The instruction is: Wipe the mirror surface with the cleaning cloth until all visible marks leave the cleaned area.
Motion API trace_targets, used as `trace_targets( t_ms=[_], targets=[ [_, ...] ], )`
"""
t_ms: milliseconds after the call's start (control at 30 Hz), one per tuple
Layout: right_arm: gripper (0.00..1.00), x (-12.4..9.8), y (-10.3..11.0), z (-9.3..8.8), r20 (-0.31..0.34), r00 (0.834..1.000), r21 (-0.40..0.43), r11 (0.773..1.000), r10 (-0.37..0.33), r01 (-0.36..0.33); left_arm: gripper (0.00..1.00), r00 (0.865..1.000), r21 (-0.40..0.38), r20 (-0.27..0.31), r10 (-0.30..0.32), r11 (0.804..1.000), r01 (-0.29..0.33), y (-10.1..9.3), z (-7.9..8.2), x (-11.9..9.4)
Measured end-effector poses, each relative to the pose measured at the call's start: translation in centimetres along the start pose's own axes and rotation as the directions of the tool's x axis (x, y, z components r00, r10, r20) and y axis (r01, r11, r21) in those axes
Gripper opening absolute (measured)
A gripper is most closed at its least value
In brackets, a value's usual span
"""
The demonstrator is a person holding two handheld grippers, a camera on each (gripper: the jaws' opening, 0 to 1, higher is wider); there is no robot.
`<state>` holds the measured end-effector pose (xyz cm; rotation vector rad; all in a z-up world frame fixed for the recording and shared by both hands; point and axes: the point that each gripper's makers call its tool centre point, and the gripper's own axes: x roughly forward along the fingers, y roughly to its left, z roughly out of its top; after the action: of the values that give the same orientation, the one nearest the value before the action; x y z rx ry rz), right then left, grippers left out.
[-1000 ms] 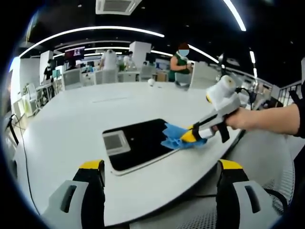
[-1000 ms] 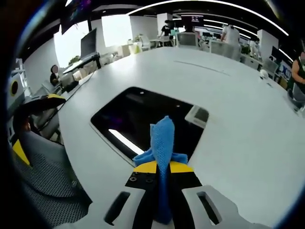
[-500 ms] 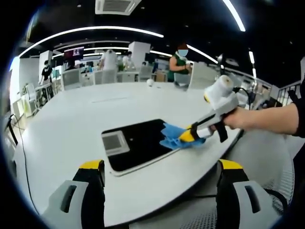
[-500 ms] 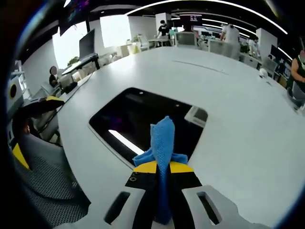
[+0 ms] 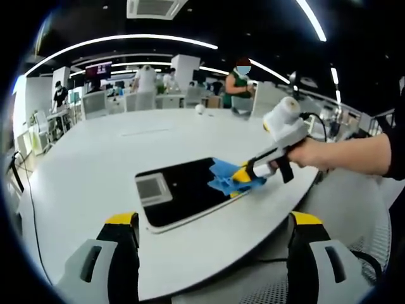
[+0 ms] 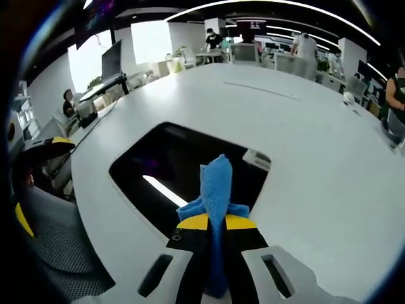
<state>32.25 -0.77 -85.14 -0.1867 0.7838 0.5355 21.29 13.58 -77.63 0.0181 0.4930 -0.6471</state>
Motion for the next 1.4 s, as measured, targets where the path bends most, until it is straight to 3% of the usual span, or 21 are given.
trace_targets(
  t_ms=[600,1400],
  targets=[
    [0.02,2.0,-1.9,2.2,0.022,0.999,-0.025,0.999,-0.026,0.026,0.98,1.0,0.001,-0.011,-0.015,1.0,0.015,-0.2,-0.1,0.1],
    [0.02,3.6,-3.7,4.0,0.042,0.998,0.011,0.999,-0.043,0.043,0.98,0.999,0.01,-0.033,-0.017,1.0,0.017,-0.2,-0.4,0.2]
  ],
)
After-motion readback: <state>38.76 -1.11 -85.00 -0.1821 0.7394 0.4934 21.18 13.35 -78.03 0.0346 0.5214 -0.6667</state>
